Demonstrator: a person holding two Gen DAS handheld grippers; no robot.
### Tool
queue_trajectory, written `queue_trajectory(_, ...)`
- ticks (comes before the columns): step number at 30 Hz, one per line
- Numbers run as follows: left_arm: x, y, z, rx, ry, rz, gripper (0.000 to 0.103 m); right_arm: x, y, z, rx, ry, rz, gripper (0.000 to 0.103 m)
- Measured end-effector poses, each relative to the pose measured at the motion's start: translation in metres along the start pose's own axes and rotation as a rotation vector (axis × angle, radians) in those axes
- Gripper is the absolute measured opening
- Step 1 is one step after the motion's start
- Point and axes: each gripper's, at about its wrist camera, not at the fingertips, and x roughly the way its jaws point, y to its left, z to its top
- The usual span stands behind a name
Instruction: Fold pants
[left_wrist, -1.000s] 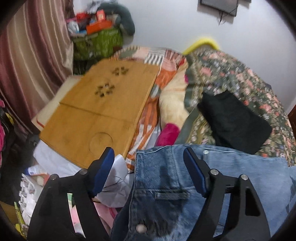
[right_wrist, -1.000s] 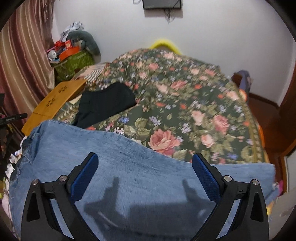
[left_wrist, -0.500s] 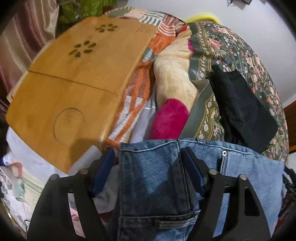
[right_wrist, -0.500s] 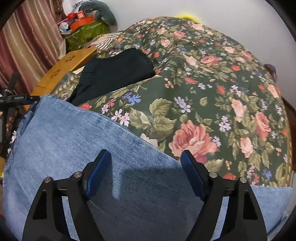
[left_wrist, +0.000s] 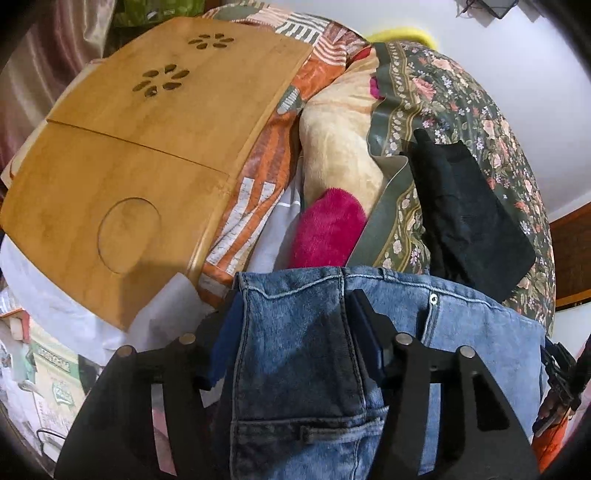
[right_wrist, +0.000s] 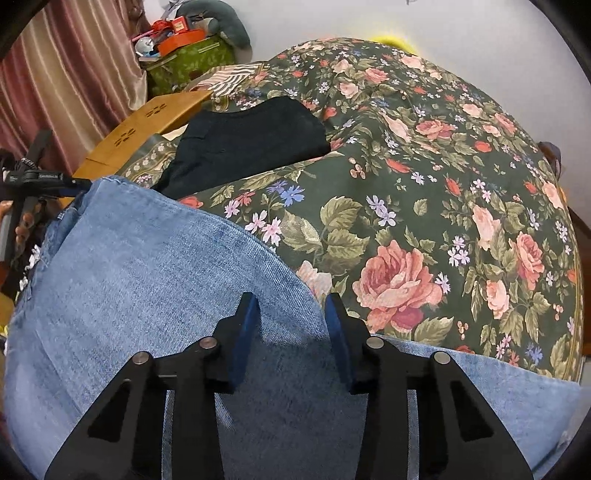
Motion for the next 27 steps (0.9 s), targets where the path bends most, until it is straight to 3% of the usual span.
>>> queue_trajectory(5, -0.011, 0.005, -0.005, 0.032, -0.041, 0.083, 0.059, 0.0, 0.001, -0.002, 0.014, -0.011, 0.008, 0.031)
queue_trajectory(7, -0.012, 0.011, -0.006, 0.016, -0.053, 0.064, 0.06, 0.0, 0.0, -0.002, 0.013, -0.013, 0.006, 0.03)
queue_trajectory(11, 0.015, 0.021, -0.003, -0.043, 0.031, 0.016, 0.06, 0.001, 0.002, -0.002, 0.019, -0.015, 0.01, 0.027)
queue_trajectory(14, 0.02, 0.024, 0.0, -0.077, 0.024, -0.023, 0.055, 0.001, 0.004, -0.003, 0.023, -0.019, 0.01, 0.022)
queue_trajectory(16, 0.023, 0.026, 0.001, -0.09, 0.036, -0.08, 0.033, 0.001, 0.004, -0.002, 0.022, -0.022, 0.01, 0.018)
queue_trajectory(17, 0.023, 0.025, 0.002, -0.089, 0.039, -0.064, 0.026, 0.0, 0.005, -0.003, 0.019, -0.023, 0.009, 0.015)
queue_trajectory(18, 0.025, 0.023, 0.002, -0.069, 0.051, -0.028, 0.006, -0.001, 0.005, -0.003, 0.019, -0.024, 0.009, 0.014)
queue_trajectory(21, 0.023, 0.02, -0.002, -0.053, 0.048, -0.012, 0.004, -0.004, 0.007, -0.004, 0.02, -0.027, 0.007, 0.01)
queue_trajectory(27, -0.023, 0.009, -0.005, -0.003, -0.068, 0.013, 0.003, -0.025, 0.011, -0.005, 0.03, -0.062, 0.001, 0.008)
